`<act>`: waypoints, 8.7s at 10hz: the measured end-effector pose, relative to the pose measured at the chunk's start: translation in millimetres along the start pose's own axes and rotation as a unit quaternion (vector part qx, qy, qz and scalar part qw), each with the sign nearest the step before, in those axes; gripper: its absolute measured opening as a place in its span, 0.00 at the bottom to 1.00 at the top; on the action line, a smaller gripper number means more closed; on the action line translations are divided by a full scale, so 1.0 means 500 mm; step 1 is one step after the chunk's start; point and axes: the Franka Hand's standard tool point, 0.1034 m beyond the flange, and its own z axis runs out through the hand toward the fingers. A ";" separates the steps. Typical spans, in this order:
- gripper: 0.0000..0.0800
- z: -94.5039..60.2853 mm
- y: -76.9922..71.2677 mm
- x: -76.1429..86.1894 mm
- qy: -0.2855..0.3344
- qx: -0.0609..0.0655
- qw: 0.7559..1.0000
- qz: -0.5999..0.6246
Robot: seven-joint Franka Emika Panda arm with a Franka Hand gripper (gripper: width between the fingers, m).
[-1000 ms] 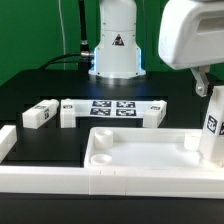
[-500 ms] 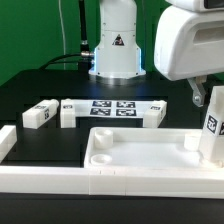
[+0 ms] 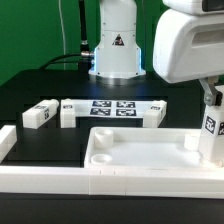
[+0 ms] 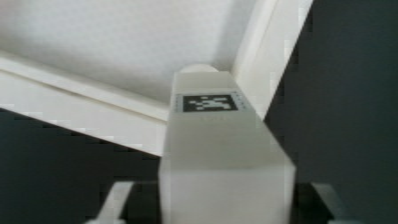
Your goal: Assemble desk
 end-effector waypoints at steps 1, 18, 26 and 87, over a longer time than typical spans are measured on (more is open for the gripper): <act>0.36 0.000 0.001 0.000 0.000 0.001 1.000 0.026; 0.36 0.005 0.024 -0.025 0.031 0.057 0.764 0.642; 0.81 0.010 -0.001 -0.024 0.032 0.057 0.821 0.567; 0.81 0.014 0.020 -0.037 0.072 0.017 0.990 0.122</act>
Offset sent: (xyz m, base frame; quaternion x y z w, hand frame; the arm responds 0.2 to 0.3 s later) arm -0.0193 -0.0133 -0.0041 0.0494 0.0135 0.3006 0.9524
